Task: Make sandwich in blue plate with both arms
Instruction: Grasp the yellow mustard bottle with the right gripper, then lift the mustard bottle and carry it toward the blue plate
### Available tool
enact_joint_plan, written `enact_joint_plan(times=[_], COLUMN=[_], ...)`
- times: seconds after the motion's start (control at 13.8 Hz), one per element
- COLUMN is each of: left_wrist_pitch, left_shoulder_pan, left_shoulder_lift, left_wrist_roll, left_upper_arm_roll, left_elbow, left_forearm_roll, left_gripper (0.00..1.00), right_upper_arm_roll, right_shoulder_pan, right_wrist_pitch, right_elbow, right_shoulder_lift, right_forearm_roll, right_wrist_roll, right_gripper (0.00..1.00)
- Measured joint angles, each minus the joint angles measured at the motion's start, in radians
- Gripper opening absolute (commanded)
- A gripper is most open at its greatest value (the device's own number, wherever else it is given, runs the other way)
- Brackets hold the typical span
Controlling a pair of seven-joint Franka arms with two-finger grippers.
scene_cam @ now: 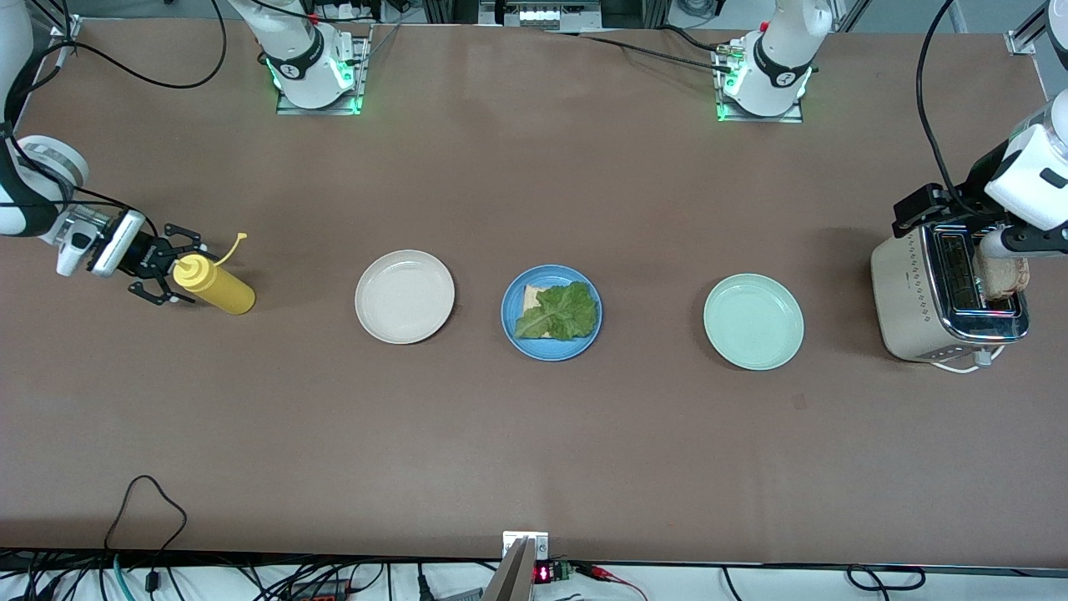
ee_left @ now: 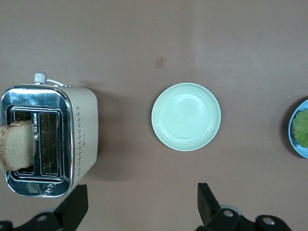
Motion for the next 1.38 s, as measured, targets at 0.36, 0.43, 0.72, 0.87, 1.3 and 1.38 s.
enact_joint_plan(times=[0.36, 0.43, 0.72, 0.87, 1.3, 1.38], left_wrist_pitch=[0.0, 0.0, 0.0, 0.0, 0.0, 0.0], left_shoulder_pan=[0.0, 0.0, 0.0, 0.0, 0.0, 0.0], left_shoulder_lift=[-0.001, -0.001, -0.001, -0.001, -0.001, -0.001], left_wrist_roll=[0.0, 0.0, 0.0, 0.0, 0.0, 0.0], left_upper_arm_roll=[0.0, 0.0, 0.0, 0.0, 0.0, 0.0], left_elbow=[0.0, 0.0, -0.001, -0.001, -0.004, -0.005], left_forearm_roll=[0.0, 0.0, 0.0, 0.0, 0.0, 0.0], left_gripper=[1.0, 1.0, 1.0, 1.0, 1.0, 1.0], right_upper_arm_roll=[0.014, 0.021, 0.054, 0.065, 0.09, 0.101], right_shoulder_pan=[-0.005, -0.007, -0.009, -0.01, -0.011, -0.011], right_wrist_pitch=[-0.035, -0.04, -0.042, -0.042, -0.009, 0.009], right_elbow=[0.018, 0.019, 0.019, 0.02, 0.029, 0.033], right_shoulder_lift=[0.02, 0.02, 0.025, 0.03, 0.031, 0.031], right_forearm_roll=[0.034, 0.038, 0.069, 0.073, 0.075, 0.075], right_wrist_roll=[-0.054, -0.056, -0.064, -0.066, -0.059, -0.047], right_gripper=[1.0, 1.0, 1.0, 0.74, 0.0, 0.0])
